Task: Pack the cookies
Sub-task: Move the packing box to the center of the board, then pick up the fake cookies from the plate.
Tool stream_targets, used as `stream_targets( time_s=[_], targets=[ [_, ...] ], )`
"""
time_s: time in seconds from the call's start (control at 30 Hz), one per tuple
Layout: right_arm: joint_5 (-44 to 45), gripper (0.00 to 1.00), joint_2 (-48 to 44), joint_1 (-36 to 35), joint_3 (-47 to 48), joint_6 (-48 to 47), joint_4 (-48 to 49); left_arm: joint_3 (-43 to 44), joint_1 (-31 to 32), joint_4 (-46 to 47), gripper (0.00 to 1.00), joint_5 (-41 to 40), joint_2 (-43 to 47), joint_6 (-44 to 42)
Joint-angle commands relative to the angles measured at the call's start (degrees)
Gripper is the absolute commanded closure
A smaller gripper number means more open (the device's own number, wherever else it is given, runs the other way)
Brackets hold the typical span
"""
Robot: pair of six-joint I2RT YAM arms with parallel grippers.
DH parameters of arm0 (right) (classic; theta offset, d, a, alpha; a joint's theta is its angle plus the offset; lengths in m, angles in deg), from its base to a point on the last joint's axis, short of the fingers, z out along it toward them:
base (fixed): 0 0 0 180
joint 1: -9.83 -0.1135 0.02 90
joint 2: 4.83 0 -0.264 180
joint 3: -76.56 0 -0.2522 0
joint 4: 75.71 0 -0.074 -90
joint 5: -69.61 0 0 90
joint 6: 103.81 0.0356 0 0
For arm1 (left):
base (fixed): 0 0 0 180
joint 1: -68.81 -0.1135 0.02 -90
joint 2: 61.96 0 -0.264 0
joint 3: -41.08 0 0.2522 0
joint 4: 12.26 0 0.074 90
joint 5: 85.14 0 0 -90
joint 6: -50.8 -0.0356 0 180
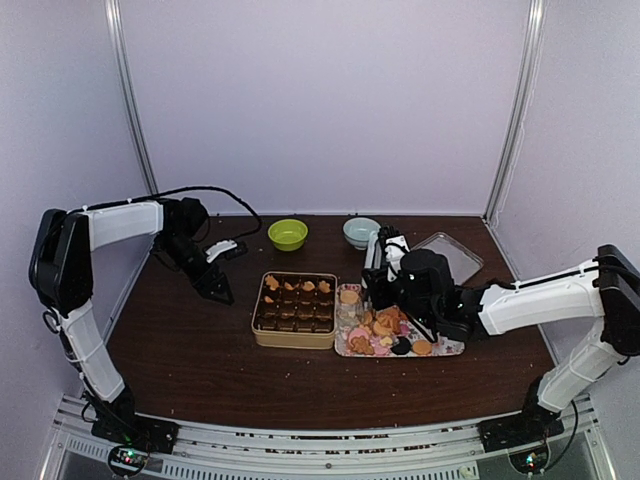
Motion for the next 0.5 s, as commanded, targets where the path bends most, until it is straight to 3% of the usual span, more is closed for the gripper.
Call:
stream_targets(
  time_s=[0.0,0.17,0.47],
  targets=[
    [-1.9,0.69,-1.8,0.0,-2.1,2.7,0.8,1.4,-0.7,-2.0,0.33,-2.0,2.7,-1.2],
    [-1.6,0.76,-3.8,0.0,-2.8,2.8,0.4,1.5,-1.2,-2.4,0.33,-3.3,3.2,-1.3],
    [-0.4,1.00,-6.9,0.0,1.2,1.0,-1.9,2.0,-4.9,-3.4,0.33,-4.7,3.8,-1.9]
  ],
)
